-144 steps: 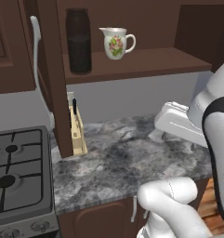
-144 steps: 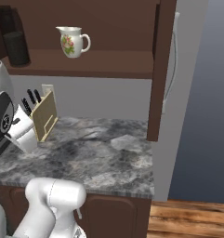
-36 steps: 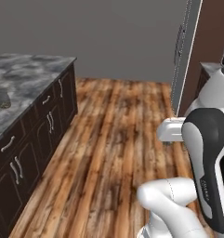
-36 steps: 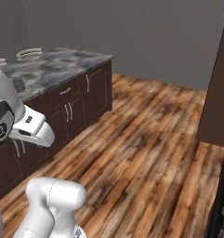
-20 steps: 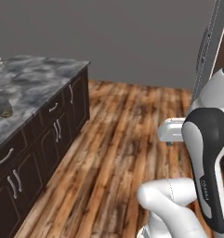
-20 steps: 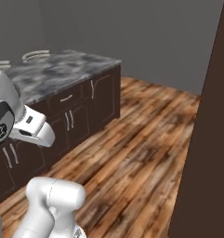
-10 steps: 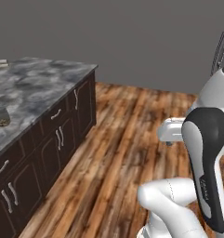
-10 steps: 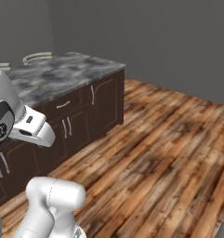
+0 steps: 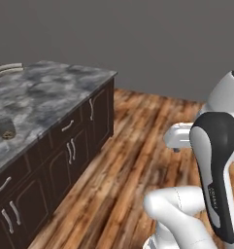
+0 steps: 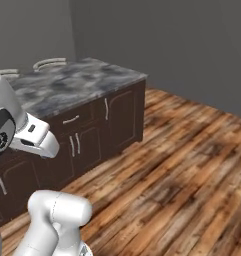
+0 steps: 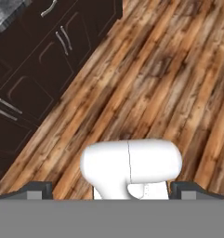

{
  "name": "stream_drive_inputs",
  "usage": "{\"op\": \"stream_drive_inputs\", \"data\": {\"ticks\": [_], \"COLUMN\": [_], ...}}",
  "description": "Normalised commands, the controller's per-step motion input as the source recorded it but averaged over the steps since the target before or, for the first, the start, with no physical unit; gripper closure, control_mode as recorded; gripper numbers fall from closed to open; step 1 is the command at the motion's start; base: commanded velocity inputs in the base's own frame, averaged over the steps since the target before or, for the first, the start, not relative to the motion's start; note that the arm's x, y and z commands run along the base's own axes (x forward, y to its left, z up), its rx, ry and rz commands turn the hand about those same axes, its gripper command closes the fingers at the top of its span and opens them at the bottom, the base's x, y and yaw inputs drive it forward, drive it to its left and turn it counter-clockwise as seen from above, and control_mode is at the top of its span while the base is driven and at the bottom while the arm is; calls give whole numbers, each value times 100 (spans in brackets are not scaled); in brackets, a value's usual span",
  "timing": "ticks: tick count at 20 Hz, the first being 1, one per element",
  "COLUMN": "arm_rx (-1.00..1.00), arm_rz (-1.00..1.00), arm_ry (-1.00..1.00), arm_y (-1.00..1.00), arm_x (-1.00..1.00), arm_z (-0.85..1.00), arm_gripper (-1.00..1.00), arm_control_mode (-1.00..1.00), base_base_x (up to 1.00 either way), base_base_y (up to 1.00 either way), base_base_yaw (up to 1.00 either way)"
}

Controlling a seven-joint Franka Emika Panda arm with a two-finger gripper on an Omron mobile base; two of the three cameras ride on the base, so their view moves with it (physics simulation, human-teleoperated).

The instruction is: Pick the jar and jar from the dining table and place them in the open cabinet. Close the cabinet after placing the objects.

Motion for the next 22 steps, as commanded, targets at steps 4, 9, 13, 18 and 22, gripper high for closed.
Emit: {"op": "stream_drive_inputs", "data": {"ticks": [4,9,13,18,22], "arm_rx": [0,0,0,0,0], "arm_rz": [0,0,0,0,0], "arm_ry": [0,0,0,0,0], "arm_y": [0,0,0,0,0], "arm_x": [0,0,0,0,0], "arm_z": [0,0,0,0,0], "arm_gripper": [-100,-100,-100,-100,-100], "arm_control_mode": [100,100,100,100,100], "base_base_x": [60,54,47,45,46], "base_base_y": [6,6,8,9,8], "base_base_yaw": [30,36,38,38,38]}}
